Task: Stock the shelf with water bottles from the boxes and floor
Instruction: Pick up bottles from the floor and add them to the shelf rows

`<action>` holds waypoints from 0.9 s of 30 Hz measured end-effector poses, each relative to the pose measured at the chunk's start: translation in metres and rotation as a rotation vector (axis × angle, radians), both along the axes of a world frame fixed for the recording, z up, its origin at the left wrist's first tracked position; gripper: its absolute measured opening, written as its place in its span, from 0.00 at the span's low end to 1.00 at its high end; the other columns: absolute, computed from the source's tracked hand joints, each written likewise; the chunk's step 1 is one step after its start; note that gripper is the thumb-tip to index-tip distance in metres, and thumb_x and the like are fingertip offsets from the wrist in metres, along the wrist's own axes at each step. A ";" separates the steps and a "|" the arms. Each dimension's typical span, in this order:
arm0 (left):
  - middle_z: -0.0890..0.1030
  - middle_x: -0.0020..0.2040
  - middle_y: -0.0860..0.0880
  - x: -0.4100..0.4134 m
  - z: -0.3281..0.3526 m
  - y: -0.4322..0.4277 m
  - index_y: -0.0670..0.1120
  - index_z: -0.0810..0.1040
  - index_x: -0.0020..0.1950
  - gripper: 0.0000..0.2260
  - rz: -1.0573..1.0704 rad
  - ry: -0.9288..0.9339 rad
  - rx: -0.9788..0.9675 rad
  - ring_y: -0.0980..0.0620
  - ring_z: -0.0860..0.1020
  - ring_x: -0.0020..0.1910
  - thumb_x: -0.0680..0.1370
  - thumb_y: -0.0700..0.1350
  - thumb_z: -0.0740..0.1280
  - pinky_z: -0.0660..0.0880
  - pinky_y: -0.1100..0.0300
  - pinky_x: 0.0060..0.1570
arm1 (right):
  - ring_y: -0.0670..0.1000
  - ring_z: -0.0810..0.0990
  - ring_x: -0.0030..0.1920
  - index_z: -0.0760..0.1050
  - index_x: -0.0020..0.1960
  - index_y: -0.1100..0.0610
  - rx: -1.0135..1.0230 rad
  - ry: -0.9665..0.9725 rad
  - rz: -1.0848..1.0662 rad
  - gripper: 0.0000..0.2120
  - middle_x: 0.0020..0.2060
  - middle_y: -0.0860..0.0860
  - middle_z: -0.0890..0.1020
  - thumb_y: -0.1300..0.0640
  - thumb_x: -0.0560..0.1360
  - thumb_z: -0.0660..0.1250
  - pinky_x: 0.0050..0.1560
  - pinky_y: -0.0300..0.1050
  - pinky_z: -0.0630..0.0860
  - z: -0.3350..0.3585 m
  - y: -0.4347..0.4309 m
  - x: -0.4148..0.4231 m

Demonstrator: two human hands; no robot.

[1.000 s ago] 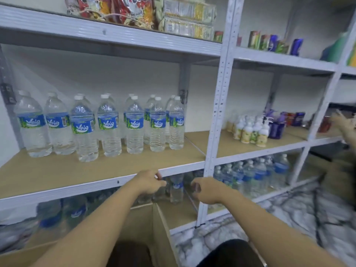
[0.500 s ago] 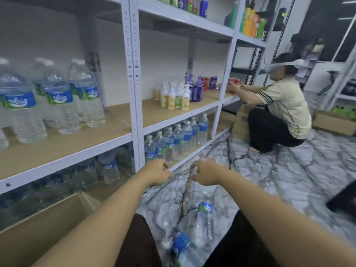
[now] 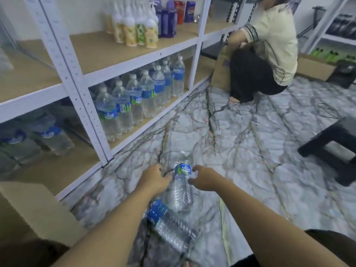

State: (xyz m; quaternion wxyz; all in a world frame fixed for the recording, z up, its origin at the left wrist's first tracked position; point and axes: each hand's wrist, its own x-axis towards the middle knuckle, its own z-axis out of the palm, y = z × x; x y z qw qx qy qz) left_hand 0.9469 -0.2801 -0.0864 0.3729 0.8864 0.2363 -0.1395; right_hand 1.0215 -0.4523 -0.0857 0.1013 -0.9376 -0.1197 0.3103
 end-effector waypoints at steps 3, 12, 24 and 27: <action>0.73 0.66 0.45 -0.001 -0.060 0.000 0.44 0.69 0.68 0.26 0.041 0.087 0.007 0.46 0.74 0.62 0.75 0.57 0.68 0.71 0.57 0.55 | 0.58 0.72 0.68 0.61 0.76 0.57 -0.013 0.061 -0.035 0.32 0.69 0.58 0.73 0.43 0.78 0.64 0.65 0.48 0.70 -0.052 0.009 0.014; 0.76 0.65 0.42 -0.020 -0.192 -0.012 0.40 0.70 0.69 0.53 0.541 0.471 -0.219 0.42 0.77 0.60 0.54 0.72 0.74 0.76 0.52 0.57 | 0.64 0.71 0.66 0.48 0.79 0.59 -0.014 0.135 -0.277 0.48 0.70 0.64 0.65 0.35 0.69 0.61 0.66 0.57 0.70 -0.193 0.041 0.036; 0.79 0.53 0.47 -0.010 -0.238 -0.038 0.39 0.71 0.61 0.40 0.840 0.261 -0.330 0.48 0.79 0.49 0.58 0.55 0.82 0.72 0.62 0.47 | 0.62 0.71 0.66 0.43 0.79 0.59 0.060 0.067 -0.512 0.54 0.68 0.62 0.65 0.43 0.68 0.74 0.66 0.54 0.72 -0.227 0.037 0.038; 0.76 0.60 0.40 0.002 -0.230 -0.024 0.39 0.67 0.64 0.44 0.795 0.247 -0.157 0.40 0.77 0.58 0.57 0.57 0.82 0.74 0.53 0.56 | 0.58 0.74 0.63 0.53 0.75 0.60 0.089 0.171 -0.566 0.50 0.66 0.60 0.69 0.49 0.64 0.78 0.53 0.46 0.79 -0.225 0.020 0.031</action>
